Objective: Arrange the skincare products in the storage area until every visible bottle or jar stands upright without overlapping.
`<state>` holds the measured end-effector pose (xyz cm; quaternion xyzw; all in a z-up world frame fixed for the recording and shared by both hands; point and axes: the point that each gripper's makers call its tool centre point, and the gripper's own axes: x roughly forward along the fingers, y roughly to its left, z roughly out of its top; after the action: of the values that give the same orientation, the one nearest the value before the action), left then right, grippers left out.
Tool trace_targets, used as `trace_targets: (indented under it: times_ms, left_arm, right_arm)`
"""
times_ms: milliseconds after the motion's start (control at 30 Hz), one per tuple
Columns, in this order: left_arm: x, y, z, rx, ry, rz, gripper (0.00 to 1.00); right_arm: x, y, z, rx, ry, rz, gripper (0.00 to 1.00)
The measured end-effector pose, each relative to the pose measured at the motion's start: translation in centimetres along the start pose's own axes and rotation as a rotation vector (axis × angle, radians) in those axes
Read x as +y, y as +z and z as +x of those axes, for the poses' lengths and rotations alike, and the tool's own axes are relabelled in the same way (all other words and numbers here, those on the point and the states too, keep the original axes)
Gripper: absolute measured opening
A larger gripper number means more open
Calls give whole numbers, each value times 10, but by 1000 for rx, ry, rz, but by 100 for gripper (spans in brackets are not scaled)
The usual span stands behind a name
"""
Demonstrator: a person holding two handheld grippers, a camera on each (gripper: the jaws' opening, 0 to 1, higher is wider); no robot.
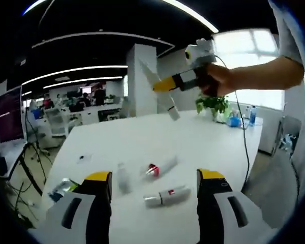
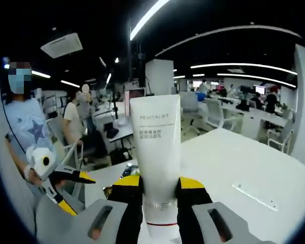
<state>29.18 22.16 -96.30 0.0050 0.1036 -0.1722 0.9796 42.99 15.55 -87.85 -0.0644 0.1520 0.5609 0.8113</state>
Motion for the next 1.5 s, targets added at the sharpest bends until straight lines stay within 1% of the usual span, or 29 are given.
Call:
trace_targets:
  times_ms: [33, 67, 100, 167, 200, 233, 267, 300, 333, 400, 500, 600, 667, 733, 800, 833, 900, 967, 1000, 1067, 1100, 1167, 1200, 1267, 1367, 1400, 1500]
  left_arm:
    - [-1, 4, 2, -13, -3, -22, 63]
    - [-3, 10, 5, -32, -11, -71, 63]
    - [-4, 14, 8, -43, -20, -103, 62]
    - [-6, 22, 11, -69, -32, -142, 60]
    - [-5, 25, 14, -75, -28, -177, 60]
    - [-6, 27, 16, -82, -31, -195, 61]
    - [-6, 31, 18, -97, -31, -228, 63]
    - [-6, 32, 19, -99, -29, -251, 65]
    - [-5, 33, 21, -99, -28, -263, 66]
    - [-2, 33, 25, -97, -13, -297, 68]
    - [-1, 39, 27, -121, 5, -318, 70]
    - [-5, 44, 29, -130, 16, -297, 74]
    - [-9, 47, 30, -134, 7, -288, 74]
    - [-13, 47, 31, -126, -1, -289, 74]
    - [-18, 46, 31, -125, -4, -262, 74]
    - [-19, 46, 31, -125, -4, -256, 72]
    - [-23, 42, 31, -96, -15, -230, 65]
    - [-23, 43, 30, -97, -3, -213, 61]
    - [-22, 43, 30, -92, 4, -205, 60]
    - [-21, 45, 30, -89, 23, -159, 61]
    - [-22, 47, 30, -85, 25, -121, 60]
    - [-23, 50, 32, -86, 25, -81, 55]
    - [-24, 48, 35, -67, 15, -55, 51]
    - [-28, 48, 37, -49, -7, -66, 48]
    - [-33, 55, 36, -83, -35, -71, 43]
    - [-35, 56, 37, -83, -50, -78, 41]
    - [-37, 57, 38, -83, -53, -53, 36]
  right_arm:
    - [6, 0, -2, -9, -1, 2, 17]
    - [9, -1, -4, -17, 3, 9, 17]
    - [14, -1, -6, -37, -5, 26, 17]
    - [16, -3, -8, -59, -1, 51, 18]
    - [17, -3, -9, -70, -7, 64, 18]
    - [21, -4, -10, -84, -9, 79, 18]
    - [25, -5, -11, -86, -2, 70, 18]
    - [29, -6, -12, -96, -2, 75, 18]
    - [30, -6, -12, -103, -4, 84, 18]
    - [38, -7, -15, -125, -3, 138, 18]
    - [50, -10, -14, -137, -3, 161, 18]
    - [63, -14, -12, -136, -3, 172, 19]
    - [70, -15, -9, -140, 10, 190, 19]
    - [77, -16, -6, -142, 14, 201, 19]
    - [83, -15, -5, -143, 14, 200, 19]
    - [85, -14, -5, -147, 15, 208, 19]
    - [92, -13, -4, -153, 16, 232, 19]
    - [98, -13, -4, -149, 10, 207, 20]
    - [101, -11, -4, -152, 9, 203, 20]
    - [103, -10, -4, -157, 4, 212, 20]
    - [103, -10, -5, -167, -4, 216, 20]
    - [107, -10, -5, -171, -1, 219, 20]
    - [108, -11, -5, -171, -8, 222, 20]
    - [110, -12, -5, -178, -28, 214, 20]
    - [112, -12, -4, -180, -22, 247, 20]
    - [112, -12, -4, -178, -23, 245, 21]
    - [112, -11, -4, -177, -30, 240, 21]
